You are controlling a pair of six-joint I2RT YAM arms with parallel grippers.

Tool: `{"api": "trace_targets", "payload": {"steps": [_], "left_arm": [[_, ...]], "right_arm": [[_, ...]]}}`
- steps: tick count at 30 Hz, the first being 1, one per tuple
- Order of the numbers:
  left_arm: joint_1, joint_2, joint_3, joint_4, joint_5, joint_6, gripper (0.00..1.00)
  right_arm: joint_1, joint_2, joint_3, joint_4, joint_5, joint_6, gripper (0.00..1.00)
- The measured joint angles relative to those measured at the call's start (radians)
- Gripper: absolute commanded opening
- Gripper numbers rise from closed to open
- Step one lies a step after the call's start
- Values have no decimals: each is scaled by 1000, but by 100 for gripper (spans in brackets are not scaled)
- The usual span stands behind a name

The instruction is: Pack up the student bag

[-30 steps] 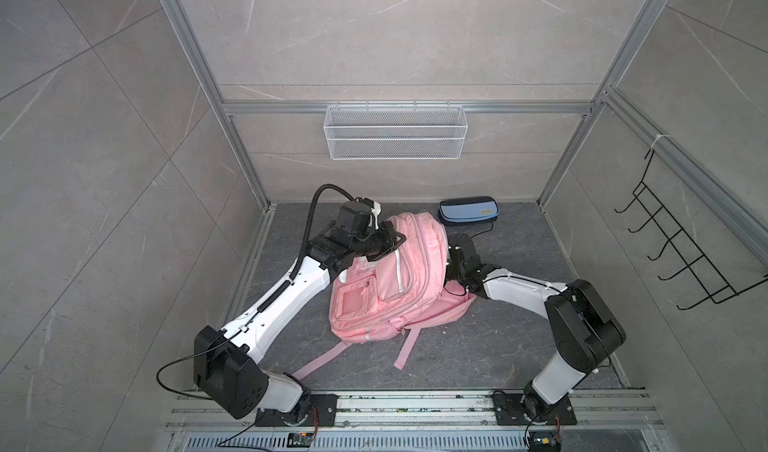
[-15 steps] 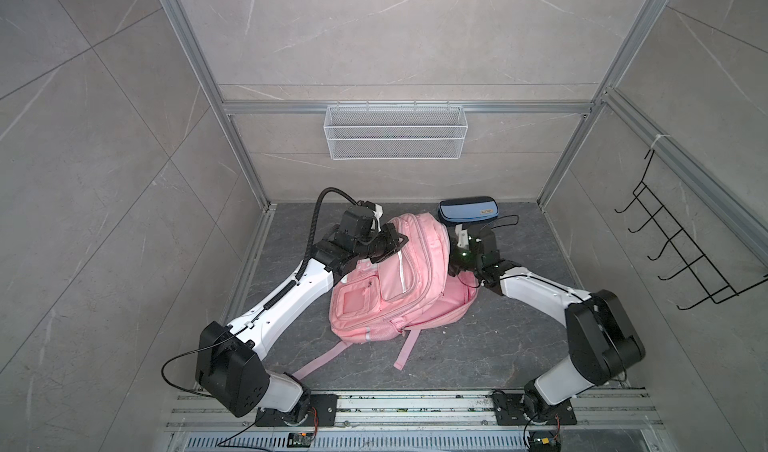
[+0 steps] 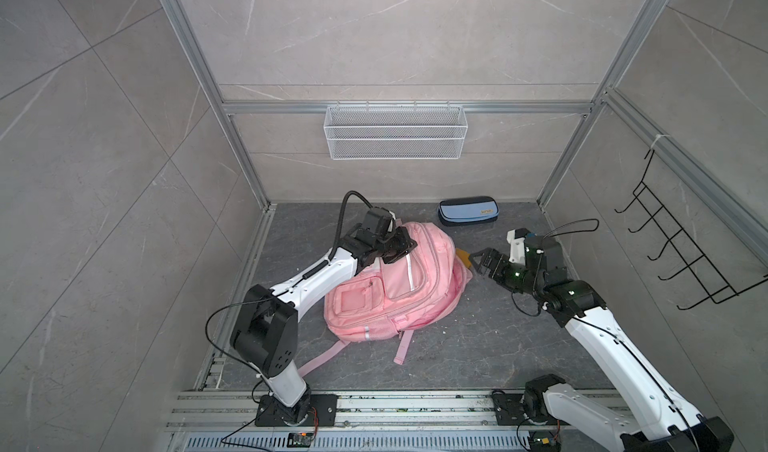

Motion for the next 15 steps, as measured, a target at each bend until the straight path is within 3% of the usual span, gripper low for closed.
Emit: {"api": "trace_targets", "payload": {"steps": [6,10,15], "left_arm": [[-40,60,22,14,-27,-21,72],[-27,-61,-68,-46,-48,-5,81],[-32,-455,-346,-221,-89,0,83]], "right_arm": [[232,32,0,-98,18,-117,92],[344,77,-16,-76,9,-157,92],[480,159,-29,-31,13,-163,92]]}}
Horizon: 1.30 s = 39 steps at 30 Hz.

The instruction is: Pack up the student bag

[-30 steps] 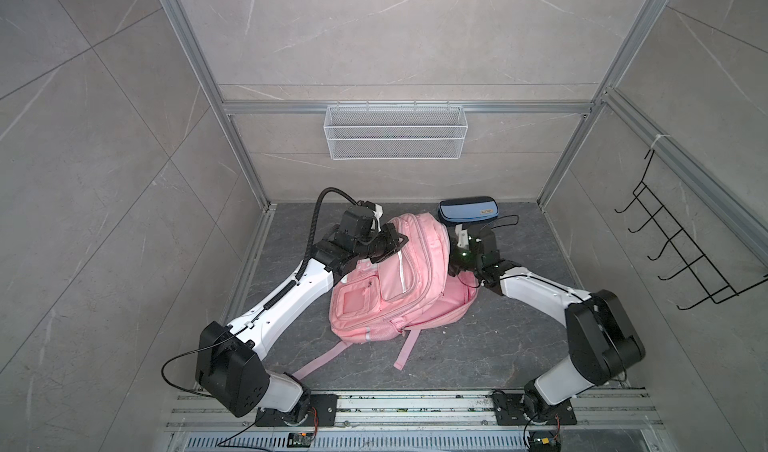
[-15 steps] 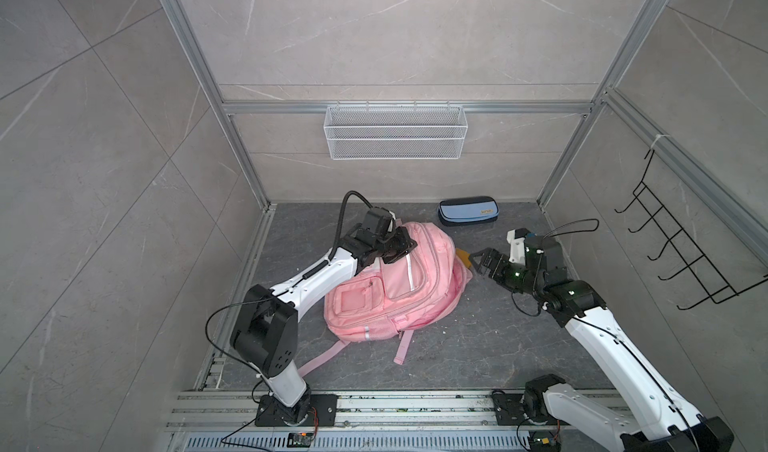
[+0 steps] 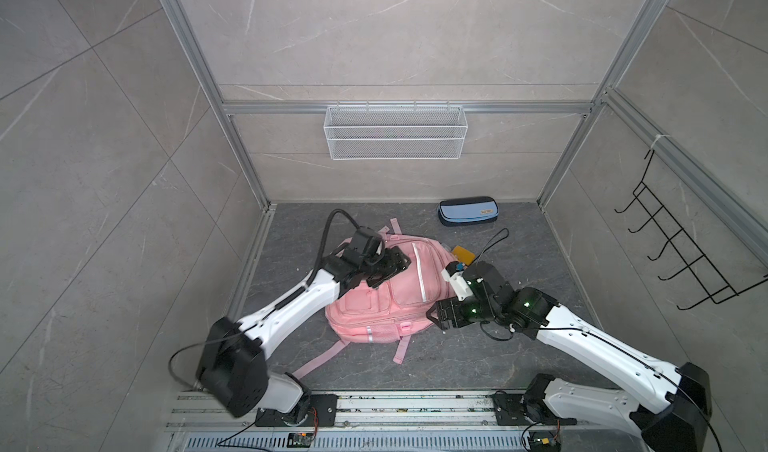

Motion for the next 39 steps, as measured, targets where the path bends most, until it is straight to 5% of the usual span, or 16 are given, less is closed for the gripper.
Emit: {"api": "trace_targets", "payload": {"steps": [5,9,13,19,21,24,30,39], "left_arm": [[-81,-439,-310,-161,-26,-107,86],[-98,-628,-469,-208,-69,-220,94],[-98,-649,-583,-151,-125,-312,95],[-98,-465,-639,69,-214,-374,89],[-98,-386,-640,129,-232,-385,82],[-98,-306,-639,203,-240,-389,47],[-98,-280,-618,304,-239,-377,0],[-96,-345,-542,221,-227,-325,0]], "right_arm": [[61,64,-15,58,29,10,92],[87,93,-14,94,43,13,92],[101,113,-14,121,54,23,93],[105,117,-14,140,85,41,93],[107,117,-14,143,94,47,93],[111,114,-14,143,107,50,93],[113,64,-40,159,107,37,92],[116,52,-54,169,7,-57,90]]}}
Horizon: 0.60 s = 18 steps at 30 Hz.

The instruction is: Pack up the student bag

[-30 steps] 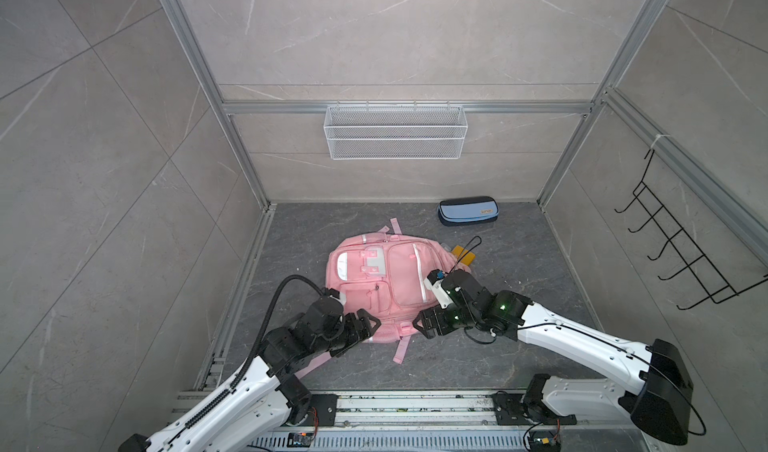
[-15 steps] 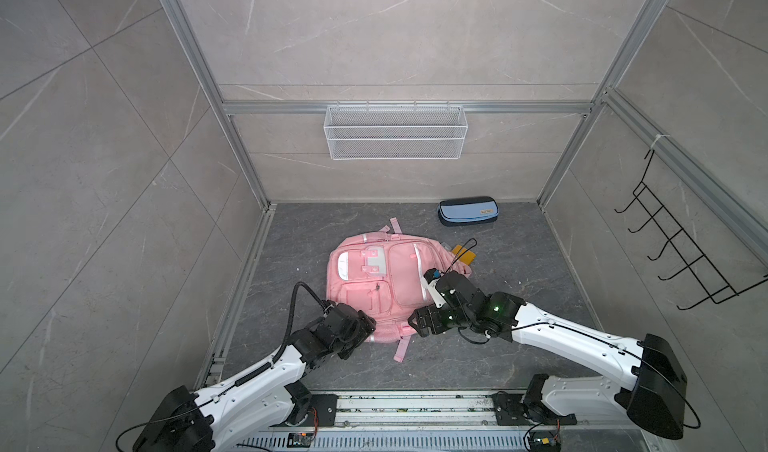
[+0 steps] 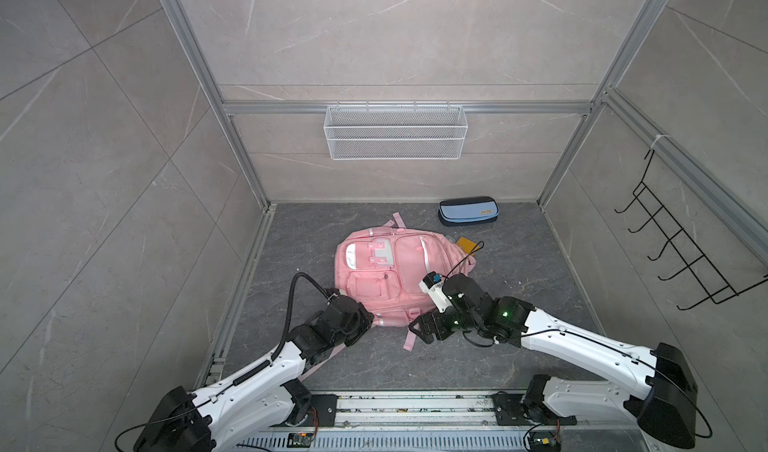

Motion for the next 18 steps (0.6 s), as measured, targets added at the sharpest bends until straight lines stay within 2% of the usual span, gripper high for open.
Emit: {"api": "trace_targets", "payload": {"steps": [4,9,18], "left_arm": [[2,3,134,-101,20,66,0],[35,26,287,-156,80,134,0],[52,98,386,-211,149,202,0]], "right_arm": [[1,11,-21,26,-27,-10,87],[1,14,-40,68,-32,11,68],[-12,19,-57,135,100,110,62]]}}
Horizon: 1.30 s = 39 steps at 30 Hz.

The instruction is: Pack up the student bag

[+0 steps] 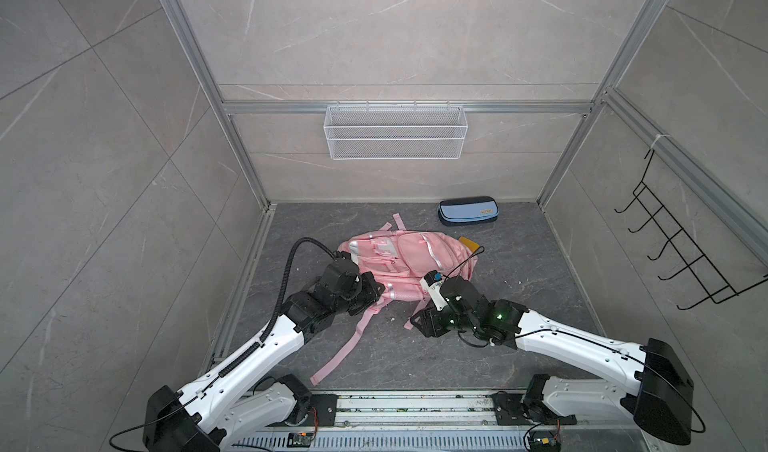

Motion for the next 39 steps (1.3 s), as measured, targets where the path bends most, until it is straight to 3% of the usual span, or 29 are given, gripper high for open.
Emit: {"api": "trace_targets", "payload": {"steps": [3,12,19,27,39], "left_arm": [[0,0,0,-6,10,11,0],[3,0,0,-8,19,20,0],[8,0,0,-6,27,20,0],[9,-3,0,-5,32,20,0],[101,-162,-46,-75,31,-9,0]], "right_arm": [[-35,0,-2,27,16,27,57],[-67,76,14,64,18,57,56],[-71,145,52,64,18,23,26],[-84,124,51,63,36,10,1],[-229,-110,-54,-45,36,19,0]]}}
